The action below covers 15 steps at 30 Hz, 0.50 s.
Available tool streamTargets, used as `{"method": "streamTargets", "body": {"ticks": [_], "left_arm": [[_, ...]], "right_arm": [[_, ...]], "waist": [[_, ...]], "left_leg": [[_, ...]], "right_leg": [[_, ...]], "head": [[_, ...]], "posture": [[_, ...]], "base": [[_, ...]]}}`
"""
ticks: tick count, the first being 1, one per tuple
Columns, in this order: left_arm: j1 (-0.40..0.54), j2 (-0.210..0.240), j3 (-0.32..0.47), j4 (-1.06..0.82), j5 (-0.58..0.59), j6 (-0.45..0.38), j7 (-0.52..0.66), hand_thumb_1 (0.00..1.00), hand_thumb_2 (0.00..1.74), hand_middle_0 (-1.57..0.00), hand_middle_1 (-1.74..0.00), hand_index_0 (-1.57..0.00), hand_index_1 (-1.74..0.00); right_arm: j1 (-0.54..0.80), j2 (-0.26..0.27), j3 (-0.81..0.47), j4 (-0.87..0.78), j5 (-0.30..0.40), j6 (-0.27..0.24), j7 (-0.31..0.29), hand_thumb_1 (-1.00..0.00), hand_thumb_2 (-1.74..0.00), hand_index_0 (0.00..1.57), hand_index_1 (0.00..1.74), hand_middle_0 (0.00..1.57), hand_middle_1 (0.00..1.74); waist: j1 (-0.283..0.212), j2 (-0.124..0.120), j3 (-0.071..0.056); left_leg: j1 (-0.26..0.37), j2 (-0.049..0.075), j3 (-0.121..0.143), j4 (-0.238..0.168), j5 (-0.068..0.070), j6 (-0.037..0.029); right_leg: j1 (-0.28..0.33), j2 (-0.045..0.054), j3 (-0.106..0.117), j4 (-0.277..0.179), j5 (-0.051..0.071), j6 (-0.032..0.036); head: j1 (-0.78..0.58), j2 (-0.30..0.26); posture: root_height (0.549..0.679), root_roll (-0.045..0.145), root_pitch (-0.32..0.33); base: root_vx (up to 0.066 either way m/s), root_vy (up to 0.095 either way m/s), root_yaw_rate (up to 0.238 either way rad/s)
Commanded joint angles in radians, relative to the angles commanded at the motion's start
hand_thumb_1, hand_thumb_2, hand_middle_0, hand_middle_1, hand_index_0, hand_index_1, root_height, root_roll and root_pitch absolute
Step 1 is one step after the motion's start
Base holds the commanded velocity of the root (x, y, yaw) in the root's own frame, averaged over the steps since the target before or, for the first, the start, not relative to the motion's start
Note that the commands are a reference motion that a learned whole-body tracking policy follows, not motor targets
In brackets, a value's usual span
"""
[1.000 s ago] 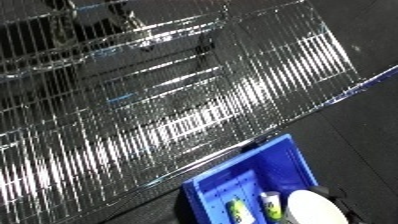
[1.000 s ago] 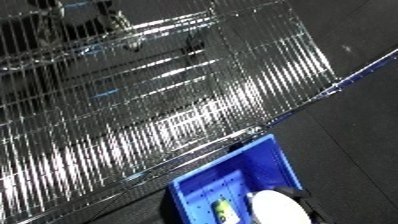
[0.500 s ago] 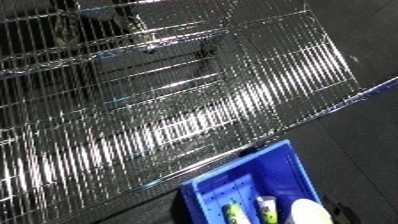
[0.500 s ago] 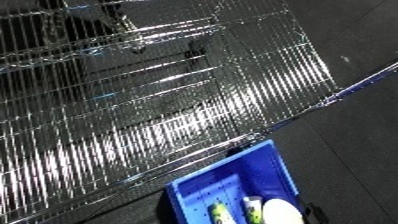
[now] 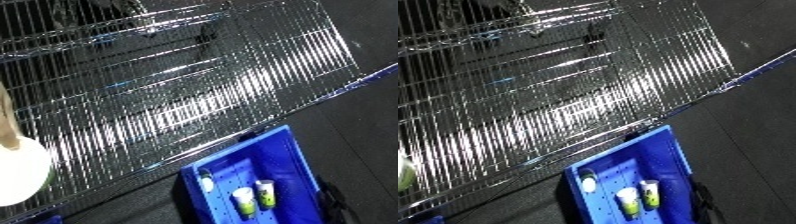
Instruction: Pick up the object and place it into the box
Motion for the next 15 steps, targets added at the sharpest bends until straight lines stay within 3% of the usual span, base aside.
{"method": "streamTargets", "body": {"ticks": [8,9,15], "left_arm": [[-0.011,0.012,0.007,0.001,0.023,0.014,-0.001,0.00,0.00,0.00,0.00,0.00,0.00],[-0.016,0.016,0.006,0.002,0.026,0.017,-0.001,0.00,0.00,0.00,0.00,0.00,0.00],[-0.072,0.043,-0.001,0.037,0.057,0.043,0.002,0.00,0.00,0.00,0.00,0.00,0.00]], "right_arm": [[-0.002,0.020,0.081,-0.070,-0.071,0.039,0.122,0.00,0.00,0.00,0.00,0.00,0.00],[-0.003,0.023,0.091,-0.074,-0.072,0.044,0.133,0.00,0.00,0.00,0.00,0.00,0.00],[-0.037,0.053,0.171,-0.061,-0.076,0.129,0.220,0.00,0.00,0.00,0.00,0.00,0.00]], "waist": [[0.010,-0.021,0.000],[0.013,-0.023,-0.002],[0.042,-0.038,-0.024]], "left_leg": [[0.014,0.002,-0.007,0.000,0.002,-0.0032],[0.015,0.003,-0.008,-0.001,0.004,-0.0039],[0.021,0.012,-0.024,-0.032,0.030,-0.0106]], "right_leg": [[0.024,0.0029,-0.004,-0.004,-0.005,-0.0015],[0.026,0.0030,-0.005,-0.006,-0.005,-0.0010],[0.042,0.0001,-0.021,-0.018,-0.013,0.0046]], "head": [[-0.132,-0.024],[-0.206,-0.031],[-0.396,-0.041]], "posture": [[0.648,0.078,0.034],[0.648,0.078,0.034],[0.649,0.071,0.036]], "base": [[0.001,-0.025,0.061],[0.004,-0.034,0.075],[0.009,-0.059,0.160]]}}
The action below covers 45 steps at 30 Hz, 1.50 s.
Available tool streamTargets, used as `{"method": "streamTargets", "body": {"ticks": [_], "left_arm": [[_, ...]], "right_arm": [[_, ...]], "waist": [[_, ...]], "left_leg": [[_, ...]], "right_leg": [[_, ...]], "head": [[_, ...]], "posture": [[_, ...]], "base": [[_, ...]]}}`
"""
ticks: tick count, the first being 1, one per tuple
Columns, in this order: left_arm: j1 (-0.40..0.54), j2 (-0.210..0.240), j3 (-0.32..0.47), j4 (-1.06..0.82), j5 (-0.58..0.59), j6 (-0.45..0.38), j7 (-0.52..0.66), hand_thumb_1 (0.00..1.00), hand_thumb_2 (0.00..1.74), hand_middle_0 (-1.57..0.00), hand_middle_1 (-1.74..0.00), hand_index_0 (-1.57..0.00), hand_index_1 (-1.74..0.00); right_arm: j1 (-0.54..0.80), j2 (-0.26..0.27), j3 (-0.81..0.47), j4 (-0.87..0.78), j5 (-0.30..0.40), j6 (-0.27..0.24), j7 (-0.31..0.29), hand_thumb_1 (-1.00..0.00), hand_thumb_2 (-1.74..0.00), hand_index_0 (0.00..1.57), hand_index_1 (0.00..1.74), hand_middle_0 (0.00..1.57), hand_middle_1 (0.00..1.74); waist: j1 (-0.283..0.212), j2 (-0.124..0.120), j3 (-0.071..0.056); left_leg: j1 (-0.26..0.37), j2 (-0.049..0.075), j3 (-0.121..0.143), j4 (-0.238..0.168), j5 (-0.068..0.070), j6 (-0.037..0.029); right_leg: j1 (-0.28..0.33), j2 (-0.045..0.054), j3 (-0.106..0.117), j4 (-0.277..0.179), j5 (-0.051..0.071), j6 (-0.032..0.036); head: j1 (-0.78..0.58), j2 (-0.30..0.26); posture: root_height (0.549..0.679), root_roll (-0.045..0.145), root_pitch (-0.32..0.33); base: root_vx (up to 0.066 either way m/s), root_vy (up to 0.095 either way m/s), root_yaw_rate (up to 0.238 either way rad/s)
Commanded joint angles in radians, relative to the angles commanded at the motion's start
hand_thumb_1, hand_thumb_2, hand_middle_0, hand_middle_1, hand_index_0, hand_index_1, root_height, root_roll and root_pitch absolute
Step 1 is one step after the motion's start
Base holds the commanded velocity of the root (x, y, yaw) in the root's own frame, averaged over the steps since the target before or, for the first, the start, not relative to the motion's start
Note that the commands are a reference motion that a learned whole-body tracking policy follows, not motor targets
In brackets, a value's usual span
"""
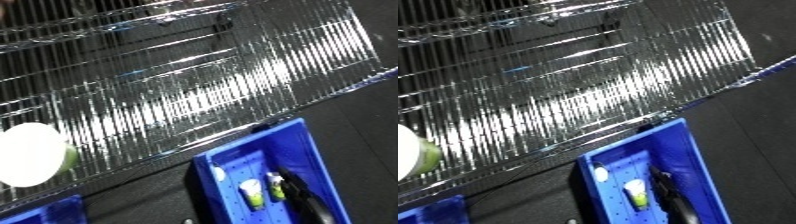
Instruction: Pick up the object and place it into the box
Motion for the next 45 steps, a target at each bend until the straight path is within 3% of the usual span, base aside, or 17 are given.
{"method": "streamTargets", "body": {"ticks": [5,9,15,23,28,45], "left_arm": [[-0.043,0.023,-0.009,0.039,0.031,0.019,-0.021,0.00,0.00,0.00,0.00,0.00,0.00],[-0.056,0.027,-0.020,0.070,0.053,0.010,-0.046,0.00,0.00,0.00,0.00,0.00,0.00],[-0.061,0.030,-0.030,0.082,0.074,0.004,-0.066,0.00,0.00,0.00,0.00,0.00,0.00],[-0.062,0.038,-0.034,0.080,0.071,-0.004,-0.088,0.00,0.00,0.00,0.00,0.00,0.00],[-0.055,0.036,-0.038,0.051,0.075,-0.019,-0.094,0.00,0.00,0.00,0.00,0.00,0.00],[-0.064,0.064,-0.087,-0.048,0.192,-0.091,-0.091,0.00,0.00,0.00,0.00,0.00,0.00]], "right_arm": [[-0.036,0.025,0.045,0.053,0.016,0.073,0.021,0.00,0.00,0.00,0.00,0.00,0.00],[-0.058,0.044,0.064,0.102,0.033,0.097,0.016,0.00,0.00,0.00,0.00,0.00,0.00],[-0.063,0.064,0.072,0.147,0.051,0.106,-0.001,0.00,0.00,0.00,0.00,0.00,0.00],[-0.053,0.081,0.081,0.168,0.073,0.112,-0.021,0.00,0.00,0.00,0.00,0.00,0.00],[-0.041,0.087,0.082,0.189,0.069,0.115,-0.020,0.00,0.00,0.00,0.00,0.00,0.00],[-0.049,0.094,0.073,0.258,0.093,0.102,0.007,0.00,0.00,0.00,0.00,0.00,0.00]], "waist": [[0.027,-0.007,-0.011],[0.045,-0.009,-0.014],[0.066,-0.011,-0.015],[0.080,-0.014,-0.007],[0.093,-0.017,0.002],[0.122,-0.030,0.020]], "left_leg": [[0.003,0.003,-0.013,-0.021,0.020,-0.0037],[0.003,0.004,-0.021,-0.020,0.025,-0.0051],[-0.007,-0.002,-0.030,0.002,0.019,-0.0017],[-0.028,-0.013,-0.037,0.039,0.004,0.0080],[-0.038,-0.014,-0.043,0.059,-0.004,0.0129],[-0.048,-0.012,-0.057,0.070,-0.010,0.0141]], "right_leg": [[0.015,-0.0094,-0.020,-0.011,0.000,0.0043],[0.027,-0.0198,-0.033,-0.016,0.001,0.0053],[0.030,-0.0292,-0.043,-0.012,0.003,0.0058],[0.021,-0.0305,-0.050,-0.003,0.002,0.0054],[0.019,-0.0325,-0.058,0.012,-0.003,0.0052],[0.020,-0.0381,-0.079,0.045,-0.019,0.0068]], "head": [[-0.067,-0.011],[-0.112,-0.024],[-0.195,-0.036],[-0.372,-0.038],[-0.444,-0.076],[-0.488,-0.147]], "posture": [[0.650,0.067,0.036],[0.651,0.066,0.030],[0.651,0.066,0.022],[0.649,0.064,0.021],[0.648,0.060,0.018],[0.645,0.050,0.012]], "base": [[0.002,-0.060,0.230],[0.013,-0.040,0.233],[0.029,-0.022,0.154],[0.013,0.000,0.067],[0.011,0.003,0.040],[0.005,-0.001,0.037]]}}
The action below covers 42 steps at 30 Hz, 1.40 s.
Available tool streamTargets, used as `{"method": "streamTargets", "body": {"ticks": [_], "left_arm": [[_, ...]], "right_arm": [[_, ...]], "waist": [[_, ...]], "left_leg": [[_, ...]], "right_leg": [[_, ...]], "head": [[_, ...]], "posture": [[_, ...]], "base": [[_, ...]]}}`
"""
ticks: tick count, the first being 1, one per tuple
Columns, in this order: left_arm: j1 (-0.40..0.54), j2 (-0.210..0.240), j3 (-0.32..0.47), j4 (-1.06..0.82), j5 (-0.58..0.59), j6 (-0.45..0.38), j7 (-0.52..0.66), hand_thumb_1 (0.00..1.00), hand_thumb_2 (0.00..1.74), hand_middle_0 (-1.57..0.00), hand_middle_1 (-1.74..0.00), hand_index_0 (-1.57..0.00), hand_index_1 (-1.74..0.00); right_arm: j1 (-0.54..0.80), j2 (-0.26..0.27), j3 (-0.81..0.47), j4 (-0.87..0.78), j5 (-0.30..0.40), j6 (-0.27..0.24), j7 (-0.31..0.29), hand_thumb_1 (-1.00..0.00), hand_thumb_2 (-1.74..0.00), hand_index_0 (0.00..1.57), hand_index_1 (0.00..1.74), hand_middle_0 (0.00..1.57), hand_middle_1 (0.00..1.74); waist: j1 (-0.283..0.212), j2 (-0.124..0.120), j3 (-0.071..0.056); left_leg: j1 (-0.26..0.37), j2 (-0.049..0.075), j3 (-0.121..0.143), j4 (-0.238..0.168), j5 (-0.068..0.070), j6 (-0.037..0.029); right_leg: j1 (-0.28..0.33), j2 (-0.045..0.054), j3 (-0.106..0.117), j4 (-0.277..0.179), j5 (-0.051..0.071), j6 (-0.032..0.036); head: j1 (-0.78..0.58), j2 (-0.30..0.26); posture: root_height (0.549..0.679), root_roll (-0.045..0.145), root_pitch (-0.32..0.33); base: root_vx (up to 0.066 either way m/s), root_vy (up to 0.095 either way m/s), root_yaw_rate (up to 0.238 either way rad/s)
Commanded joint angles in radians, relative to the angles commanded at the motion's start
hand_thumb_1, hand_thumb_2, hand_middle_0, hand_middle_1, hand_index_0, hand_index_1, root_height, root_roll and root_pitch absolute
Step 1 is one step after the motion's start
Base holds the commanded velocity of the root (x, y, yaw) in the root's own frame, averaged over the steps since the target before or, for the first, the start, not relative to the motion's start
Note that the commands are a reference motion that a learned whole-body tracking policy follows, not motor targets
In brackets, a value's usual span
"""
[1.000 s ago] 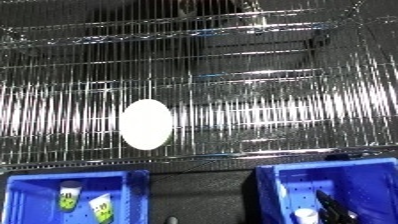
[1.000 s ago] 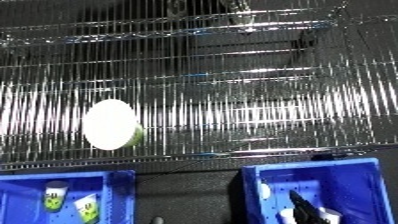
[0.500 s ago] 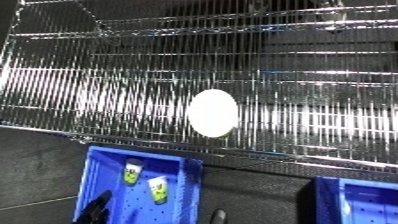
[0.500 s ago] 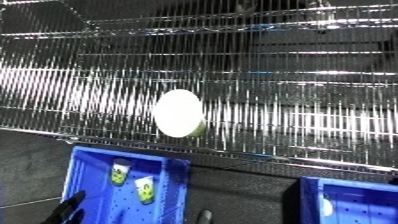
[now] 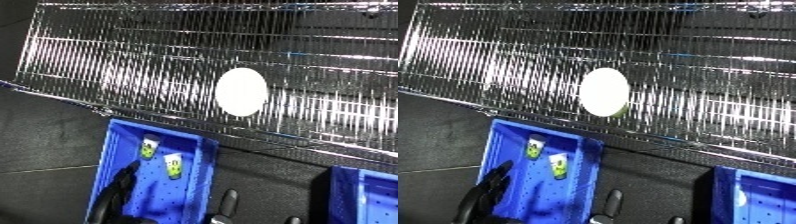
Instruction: Pick up the object and place it into the box
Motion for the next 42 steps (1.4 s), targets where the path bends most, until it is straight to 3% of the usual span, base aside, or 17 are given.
{"method": "streamTargets", "body": {"ticks": [7,11,16,20,35,39,42], "left_arm": [[0.006,0.021,-0.023,-0.072,0.027,-0.040,-0.008,0.00,0.00,0.00,0.00,0.00,0.00],[0.037,0.070,-0.053,-0.235,0.023,-0.090,-0.009,0.00,0.00,0.00,0.00,0.00,0.00],[0.087,0.161,-0.022,-0.587,-0.074,-0.152,0.002,0.00,0.00,0.00,0.00,0.00,0.00],[0.103,0.179,0.025,-0.798,-0.115,-0.149,-0.014,0.00,0.00,0.00,0.00,0.00,0.00],[0.100,0.196,0.070,-0.961,-0.154,-0.120,-0.041,0.00,0.00,0.00,0.00,0.00,0.00],[0.073,0.185,0.080,-0.983,-0.118,-0.132,-0.017,0.00,0.00,0.00,0.00,0.00,0.00],[0.013,0.166,0.058,-0.947,-0.076,-0.120,0.030,0.00,0.00,0.00,0.00,0.00,0.00]], "right_arm": [[0.007,-0.008,-0.004,0.007,0.005,0.005,0.004,0.00,0.00,0.00,0.00,0.00,0.00],[0.034,-0.017,-0.017,0.015,0.025,0.006,0.009,0.00,0.00,0.00,0.00,0.00,0.00],[0.087,-0.030,-0.055,0.044,0.088,0.000,0.021,0.00,0.00,0.00,0.00,0.00,0.00],[0.111,-0.017,-0.078,0.063,0.134,0.003,0.030,0.00,0.00,0.00,0.00,0.00,0.00],[0.125,-0.014,-0.098,0.074,0.158,0.006,0.057,0.00,0.00,0.00,0.00,0.00,0.00],[0.119,-0.005,-0.095,0.074,0.160,0.012,0.070,0.00,0.00,0.00,0.00,0.00,0.00],[0.107,-0.003,-0.079,0.071,0.154,0.024,0.082,0.00,0.00,0.00,0.00,0.00,0.00]], "waist": [[0.010,-0.003,0.004],[0.027,-0.003,0.004],[0.066,0.001,0.004],[0.090,-0.010,0.004],[0.094,-0.017,0.004],[0.084,-0.027,0.004],[0.061,-0.045,0.004]], "left_leg": [[-0.004,0.001,-0.004,-0.001,-0.002,-0.0006],[-0.009,0.000,-0.012,-0.012,0.000,-0.0023],[-0.028,-0.017,-0.030,-0.012,-0.009,-0.0019],[-0.045,-0.032,-0.043,0.003,-0.022,0.0009],[-0.044,-0.043,-0.049,0.004,-0.032,0.0035],[-0.045,-0.039,-0.046,0.011,-0.037,0.0065],[-0.046,-0.029,-0.037,0.023,-0.042,0.0097]], "right_leg": [[0.001,-0.0019,-0.007,0.001,-0.001,0.0015],[0.001,-0.0065,-0.018,-0.004,0.002,0.0051],[-0.004,-0.0233,-0.045,-0.008,0.010,0.0087],[-0.011,-0.0297,-0.061,-0.004,0.016,0.0118],[-0.009,-0.0260,-0.060,-0.011,0.022,0.0146],[-0.015,-0.0181,-0.049,-0.003,0.020,0.0147],[-0.025,-0.0058,-0.032,0.007,0.021,0.0152]], "head": [[0.014,-0.006],[0.083,0.005],[0.224,0.022],[0.275,0.031],[0.298,0.047],[0.275,0.056],[0.222,0.065]], "posture": [[0.645,0.047,0.014],[0.645,0.043,0.021],[0.647,0.042,0.034],[0.647,0.039,0.042],[0.648,0.035,0.047],[0.646,0.032,0.045],[0.645,0.028,0.041]], "base": [[0.003,0.004,0.030],[0.007,0.003,0.113],[0.022,-0.021,0.264],[0.052,-0.068,0.203],[0.028,-0.013,0.009],[0.036,-0.010,-0.096],[0.018,0.006,-0.276]]}}
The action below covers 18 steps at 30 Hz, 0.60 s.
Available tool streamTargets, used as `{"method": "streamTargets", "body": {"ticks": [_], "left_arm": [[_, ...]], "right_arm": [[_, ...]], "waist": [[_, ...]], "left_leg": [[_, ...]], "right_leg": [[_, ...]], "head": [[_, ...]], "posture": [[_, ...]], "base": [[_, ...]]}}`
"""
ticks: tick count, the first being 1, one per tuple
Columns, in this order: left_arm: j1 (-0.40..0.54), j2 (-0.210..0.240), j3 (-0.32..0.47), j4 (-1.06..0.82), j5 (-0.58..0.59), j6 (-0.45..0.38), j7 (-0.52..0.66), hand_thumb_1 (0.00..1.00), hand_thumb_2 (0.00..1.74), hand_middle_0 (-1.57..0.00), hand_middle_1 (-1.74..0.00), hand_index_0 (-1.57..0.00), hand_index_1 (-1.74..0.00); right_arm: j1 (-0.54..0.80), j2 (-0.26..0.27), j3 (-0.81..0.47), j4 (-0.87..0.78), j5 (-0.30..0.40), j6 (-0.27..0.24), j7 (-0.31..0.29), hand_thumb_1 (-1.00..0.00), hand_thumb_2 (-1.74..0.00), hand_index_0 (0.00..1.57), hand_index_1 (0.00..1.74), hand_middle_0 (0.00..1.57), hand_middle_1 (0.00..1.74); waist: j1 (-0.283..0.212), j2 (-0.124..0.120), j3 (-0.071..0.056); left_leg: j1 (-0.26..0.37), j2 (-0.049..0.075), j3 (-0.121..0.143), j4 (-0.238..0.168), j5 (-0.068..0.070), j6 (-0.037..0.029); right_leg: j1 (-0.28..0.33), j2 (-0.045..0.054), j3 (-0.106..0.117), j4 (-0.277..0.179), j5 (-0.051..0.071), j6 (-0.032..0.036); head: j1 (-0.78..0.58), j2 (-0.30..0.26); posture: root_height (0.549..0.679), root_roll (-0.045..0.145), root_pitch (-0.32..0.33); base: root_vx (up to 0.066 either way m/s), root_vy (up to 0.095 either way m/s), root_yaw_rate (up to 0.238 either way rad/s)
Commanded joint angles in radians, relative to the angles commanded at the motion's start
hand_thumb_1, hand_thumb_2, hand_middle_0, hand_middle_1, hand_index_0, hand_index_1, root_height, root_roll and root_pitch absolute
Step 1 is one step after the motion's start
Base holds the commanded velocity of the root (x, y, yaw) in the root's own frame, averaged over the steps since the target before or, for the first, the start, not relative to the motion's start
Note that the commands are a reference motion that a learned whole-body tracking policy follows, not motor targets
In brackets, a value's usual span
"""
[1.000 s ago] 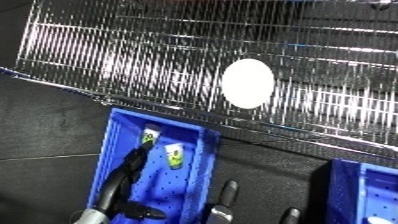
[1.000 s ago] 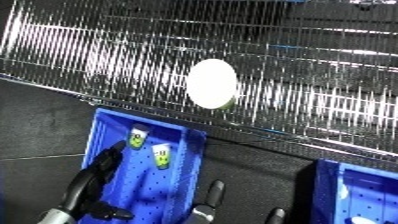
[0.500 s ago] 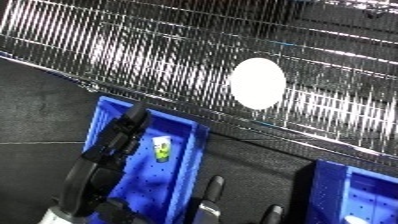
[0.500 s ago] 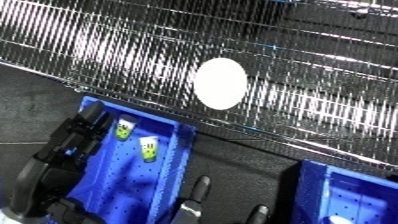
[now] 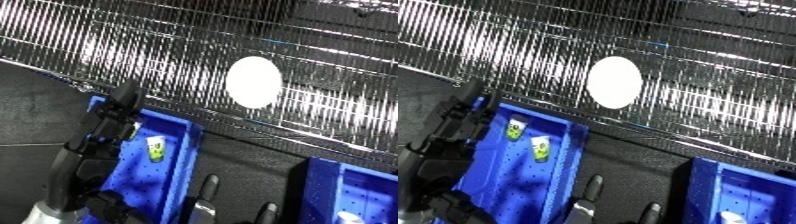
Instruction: Pick up the object and place it into the box
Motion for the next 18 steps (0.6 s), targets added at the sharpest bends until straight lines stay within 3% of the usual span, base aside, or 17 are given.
{"method": "streamTargets", "body": {"ticks": [9,18], "left_arm": [[-0.159,-0.052,-0.066,0.163,0.038,0.013,0.111,0.00,0.00,0.00,0.00,0.00,0.00],[-0.247,-0.099,-0.086,0.317,0.063,-0.012,0.182,0.00,0.00,0.00,0.00,0.00,0.00]], "right_arm": [[-0.018,-0.006,0.033,-0.008,-0.041,0.022,0.024,0.00,0.00,0.00,0.00,0.00,0.00],[-0.037,0.000,0.060,-0.020,-0.070,0.030,0.027,0.00,0.00,0.00,0.00,0.00,0.00]], "waist": [[-0.056,-0.035,0.000],[-0.094,-0.053,0.000]], "left_leg": [[-0.016,0.032,0.025,0.036,-0.009,0.0057],[-0.034,0.048,0.038,0.056,-0.016,0.0080]], "right_leg": [[-0.034,0.0285,0.039,0.024,0.003,0.0011],[-0.065,0.0445,0.062,0.039,0.005,0.0021]], "head": [[-0.124,0.026],[-0.194,0.083]], "posture": [[0.639,0.017,0.039],[0.635,0.012,0.045]], "base": [[0.007,0.025,-0.232],[-0.007,0.025,-0.125]]}}
